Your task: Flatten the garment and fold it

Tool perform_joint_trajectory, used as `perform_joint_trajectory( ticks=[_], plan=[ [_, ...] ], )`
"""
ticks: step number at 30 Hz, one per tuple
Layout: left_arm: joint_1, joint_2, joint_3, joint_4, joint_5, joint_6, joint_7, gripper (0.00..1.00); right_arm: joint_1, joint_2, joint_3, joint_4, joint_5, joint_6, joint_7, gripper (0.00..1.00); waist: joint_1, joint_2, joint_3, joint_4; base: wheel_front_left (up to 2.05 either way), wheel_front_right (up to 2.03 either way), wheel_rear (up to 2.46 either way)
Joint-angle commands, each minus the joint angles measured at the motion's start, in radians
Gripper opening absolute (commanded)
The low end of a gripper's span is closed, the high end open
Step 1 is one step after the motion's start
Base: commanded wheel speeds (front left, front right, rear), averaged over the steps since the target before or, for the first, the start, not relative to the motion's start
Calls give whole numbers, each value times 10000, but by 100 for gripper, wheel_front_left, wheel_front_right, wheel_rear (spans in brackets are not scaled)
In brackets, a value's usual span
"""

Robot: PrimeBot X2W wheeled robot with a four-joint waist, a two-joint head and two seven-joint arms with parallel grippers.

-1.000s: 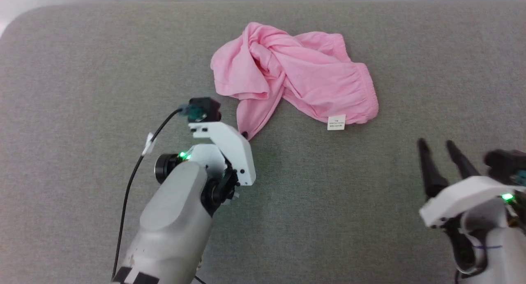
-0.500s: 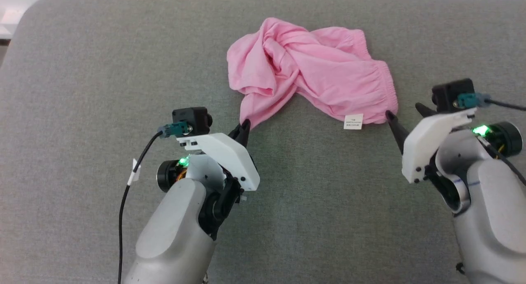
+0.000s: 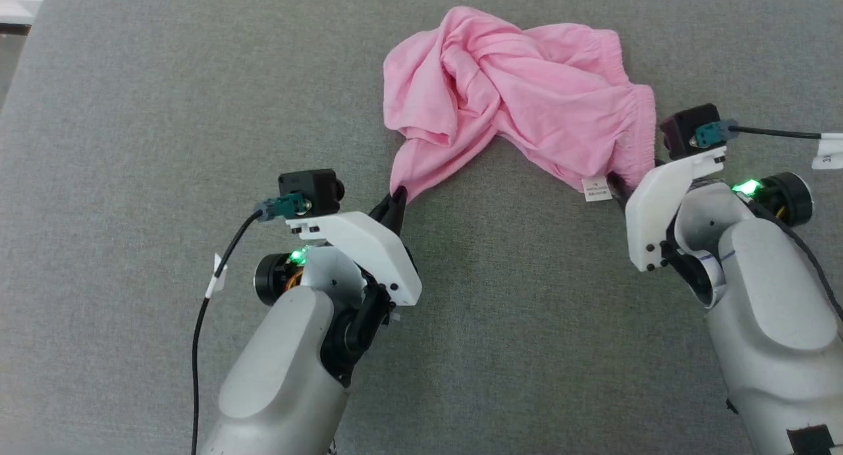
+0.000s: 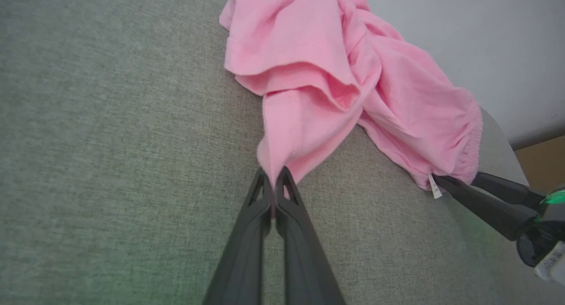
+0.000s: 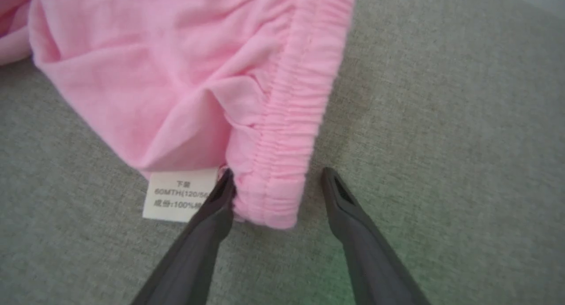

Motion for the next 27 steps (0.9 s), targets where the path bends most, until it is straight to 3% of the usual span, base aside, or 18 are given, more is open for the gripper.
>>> perform_joint_trajectory(
  ticks=[1, 6, 12, 15, 20, 27],
  plan=[
    [205, 39, -12, -49, -5, 52, -26, 0, -6, -5, 164, 296, 96, -9, -57, 0, 0, 0, -45, -6, 0, 0, 0],
    [252, 110, 111, -124, -120, -65, -253, 0, -115, -143, 463, 619, 734, -9, -71, 0, 0, 0, -405, -86, 0, 0, 0],
    [219, 330, 792, -605, -699, -361, -616, 0, -37, -272, 255, -80, 3213, -9, 334, 0, 0, 0, -1281, -187, 0, 0, 0],
    [118, 698, 1237, -967, -925, -439, -636, 0, 82, -314, -164, -968, 5135, -9, 953, 0, 0, 0, -1787, -281, 0, 0, 0],
    [-106, 1253, 1764, -1438, -1082, -384, -509, 0, 235, -604, -917, -2110, 6832, -9, 1841, 0, 0, 0, -2446, -403, 0, 0, 0],
    [-519, 1958, 2311, -2369, -1251, -169, 2, 0, 159, -839, -2399, -3321, 7634, -9, 3028, 0, 0, 0, -3164, -487, 0, 0, 0]
  ],
)
